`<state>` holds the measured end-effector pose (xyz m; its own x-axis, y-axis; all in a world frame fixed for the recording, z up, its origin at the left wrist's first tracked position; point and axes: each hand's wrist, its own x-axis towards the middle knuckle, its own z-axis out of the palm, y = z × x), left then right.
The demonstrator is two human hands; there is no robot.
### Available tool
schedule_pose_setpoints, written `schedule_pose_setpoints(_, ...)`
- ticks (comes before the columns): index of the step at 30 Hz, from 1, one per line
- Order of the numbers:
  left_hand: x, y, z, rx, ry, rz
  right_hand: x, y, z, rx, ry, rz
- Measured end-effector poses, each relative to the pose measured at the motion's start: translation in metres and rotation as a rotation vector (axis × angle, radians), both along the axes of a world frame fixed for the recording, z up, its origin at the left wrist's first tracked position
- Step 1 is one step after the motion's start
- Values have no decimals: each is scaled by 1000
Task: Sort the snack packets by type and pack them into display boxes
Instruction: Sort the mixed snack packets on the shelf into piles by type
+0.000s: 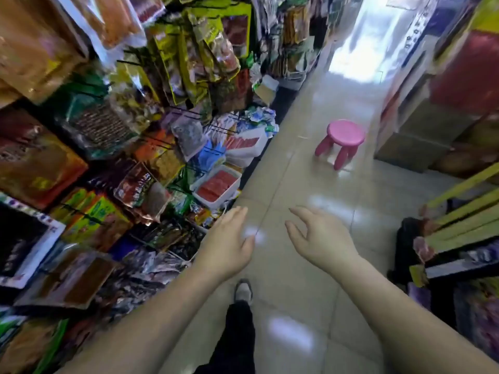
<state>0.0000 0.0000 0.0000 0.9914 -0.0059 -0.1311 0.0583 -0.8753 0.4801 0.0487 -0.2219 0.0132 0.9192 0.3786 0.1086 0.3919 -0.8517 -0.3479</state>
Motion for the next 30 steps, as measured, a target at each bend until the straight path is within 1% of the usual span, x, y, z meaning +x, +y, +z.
schedule_pose_setpoints(2,56,-1,-9,-45,-10,-10,48,-6,-2,23,95,-48)
schedule_pose_setpoints(3,87,-4,-11,-47,-19,-16,75,-10,-3,5,113,-68)
schedule_pose_setpoints(10,301,-51,-5,-30,15,-151,251,-46,13,-157,150,-208)
schedule_pose_setpoints(14,402,-92,5,-67,57,-205,336,-82,7,-97,166,-287)
schedule_pose_setpoints(17,479,-118,-8,-76,82,-215,413,-110,-7,-96,189,-310)
schedule_pose_setpoints(20,556,-143,-20,-79,113,-204,497,-140,-19,-97,219,-312)
schedule_pose_setpoints(24,653,-168,-22,-104,139,-123,609,-167,-23,-100,255,-261)
schedule_pose_setpoints(30,791,-167,-18,-145,125,7,778,-168,-11,-172,329,-162)
